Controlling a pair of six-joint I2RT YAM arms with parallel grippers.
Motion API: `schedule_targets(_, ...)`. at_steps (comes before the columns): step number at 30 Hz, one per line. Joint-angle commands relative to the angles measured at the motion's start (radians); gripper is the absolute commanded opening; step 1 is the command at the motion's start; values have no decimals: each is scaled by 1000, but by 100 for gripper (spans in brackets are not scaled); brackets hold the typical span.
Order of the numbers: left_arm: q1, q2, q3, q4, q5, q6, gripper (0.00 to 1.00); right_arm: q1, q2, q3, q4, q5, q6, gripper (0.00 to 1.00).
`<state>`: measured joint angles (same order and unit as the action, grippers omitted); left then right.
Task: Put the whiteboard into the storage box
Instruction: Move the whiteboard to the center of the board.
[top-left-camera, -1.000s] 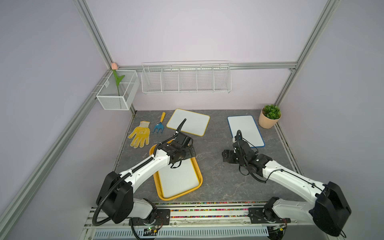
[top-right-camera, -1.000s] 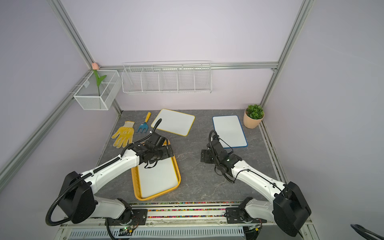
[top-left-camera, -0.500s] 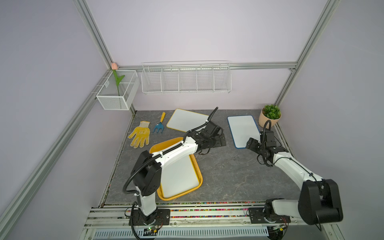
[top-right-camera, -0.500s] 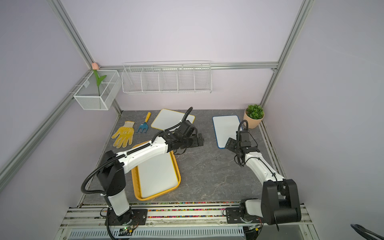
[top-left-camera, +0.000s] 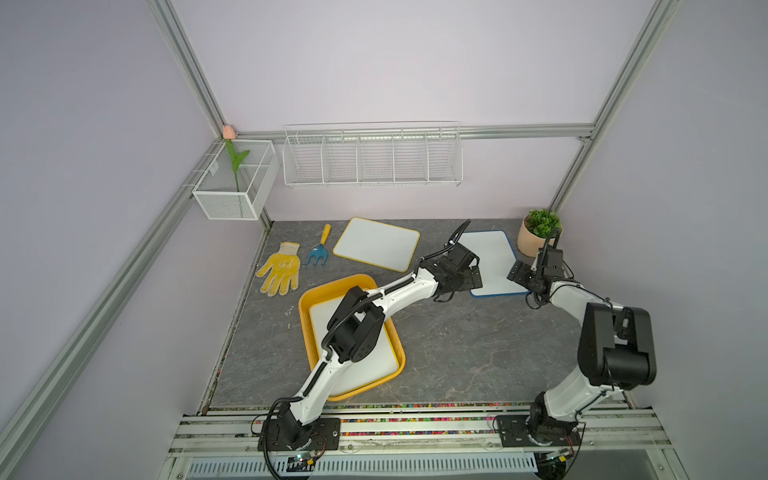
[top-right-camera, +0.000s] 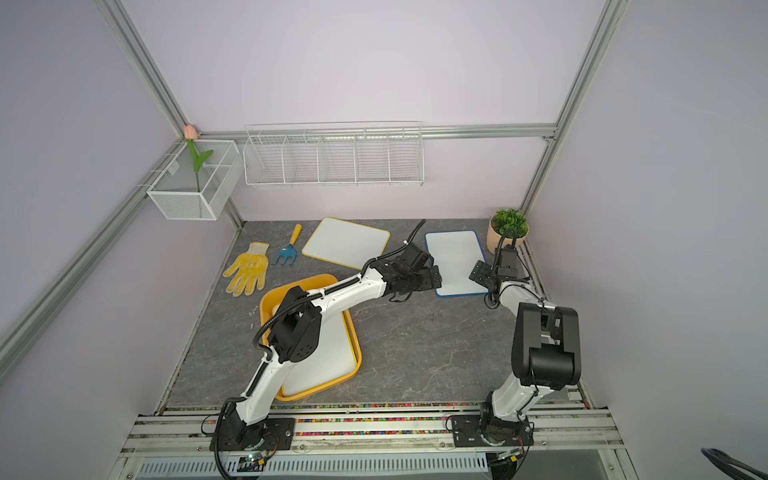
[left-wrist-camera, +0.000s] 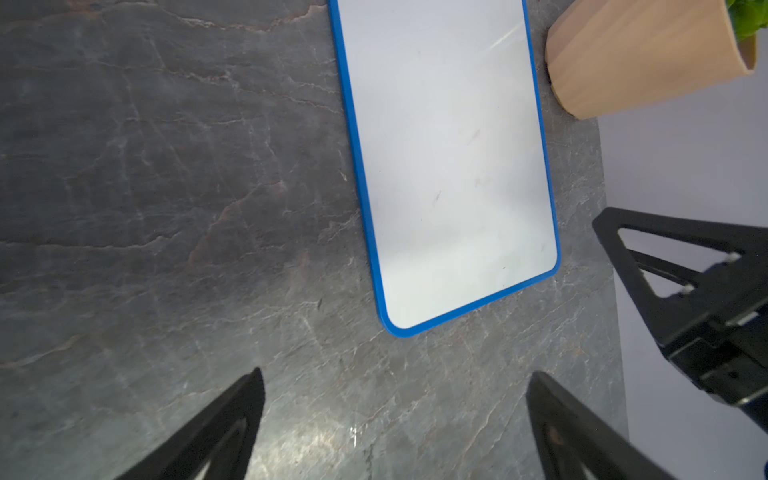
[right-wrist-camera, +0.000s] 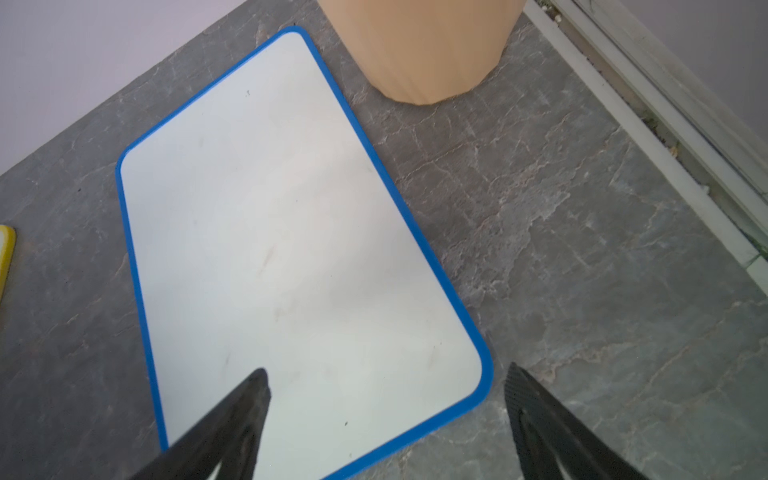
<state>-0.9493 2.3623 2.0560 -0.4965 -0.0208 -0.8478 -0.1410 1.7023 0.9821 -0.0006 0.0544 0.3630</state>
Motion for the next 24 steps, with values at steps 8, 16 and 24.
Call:
schedule_targets(8, -3, 153, 151, 47, 0, -83, 99, -15, 108, 187, -114, -64, -133, 91)
schedule_targets(16, 6, 198, 159, 101, 8, -122, 99, -21, 169, 277, -222, -73, -210, 90)
schedule_targets(24, 12, 209, 159, 122, 23, -130, 98, -22, 234, 351, -289, -98, -278, 95)
